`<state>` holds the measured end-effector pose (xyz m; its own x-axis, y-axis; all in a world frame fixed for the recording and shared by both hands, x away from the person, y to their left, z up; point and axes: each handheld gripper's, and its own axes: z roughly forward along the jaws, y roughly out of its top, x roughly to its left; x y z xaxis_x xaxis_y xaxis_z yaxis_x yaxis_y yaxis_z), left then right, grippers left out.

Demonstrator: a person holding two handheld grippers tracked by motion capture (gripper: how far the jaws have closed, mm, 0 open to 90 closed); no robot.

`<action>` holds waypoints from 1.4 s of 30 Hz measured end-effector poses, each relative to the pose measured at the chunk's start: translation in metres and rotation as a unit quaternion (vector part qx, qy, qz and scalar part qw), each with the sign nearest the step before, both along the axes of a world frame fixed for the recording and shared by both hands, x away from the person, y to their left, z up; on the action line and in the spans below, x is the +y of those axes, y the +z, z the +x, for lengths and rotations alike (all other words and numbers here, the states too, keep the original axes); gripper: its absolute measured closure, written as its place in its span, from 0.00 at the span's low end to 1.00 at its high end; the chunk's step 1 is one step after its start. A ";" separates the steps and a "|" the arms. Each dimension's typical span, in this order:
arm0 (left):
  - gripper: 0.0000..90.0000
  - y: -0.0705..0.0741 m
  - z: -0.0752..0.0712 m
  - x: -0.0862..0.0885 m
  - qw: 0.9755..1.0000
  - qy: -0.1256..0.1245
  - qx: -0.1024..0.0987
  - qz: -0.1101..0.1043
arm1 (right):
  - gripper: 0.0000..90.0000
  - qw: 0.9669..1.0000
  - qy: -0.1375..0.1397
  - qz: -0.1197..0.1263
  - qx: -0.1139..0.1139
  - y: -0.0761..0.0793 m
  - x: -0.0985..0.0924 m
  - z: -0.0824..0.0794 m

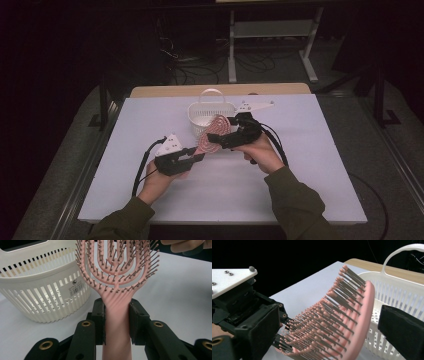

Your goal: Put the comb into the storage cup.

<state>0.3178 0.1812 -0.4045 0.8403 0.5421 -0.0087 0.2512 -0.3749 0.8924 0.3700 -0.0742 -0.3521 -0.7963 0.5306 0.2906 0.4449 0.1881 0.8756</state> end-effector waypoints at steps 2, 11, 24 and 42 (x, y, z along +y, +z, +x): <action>0.78 0.000 0.000 0.000 1.000 0.000 0.000 0.001 | 0.08 1.000 -0.003 -0.003 0.003 -0.001 0.000 0.000; 0.78 -0.001 0.000 0.000 1.000 0.002 -0.001 0.002 | 0.22 1.000 -0.001 0.007 0.023 -0.004 -0.001 0.002; 0.78 0.000 -0.001 0.000 1.000 0.003 -0.003 0.002 | 0.33 0.999 0.009 0.015 0.034 -0.005 -0.001 0.002; 0.78 0.000 0.000 0.000 1.000 0.005 -0.005 0.003 | 0.47 0.998 0.021 0.021 0.057 -0.007 -0.001 0.004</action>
<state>0.3173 0.1814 -0.4049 0.8354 0.5496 0.0029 0.2454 -0.3777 0.8928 0.3741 -0.0748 -0.3596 -0.7786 0.4827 0.4010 0.5337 0.1732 0.8277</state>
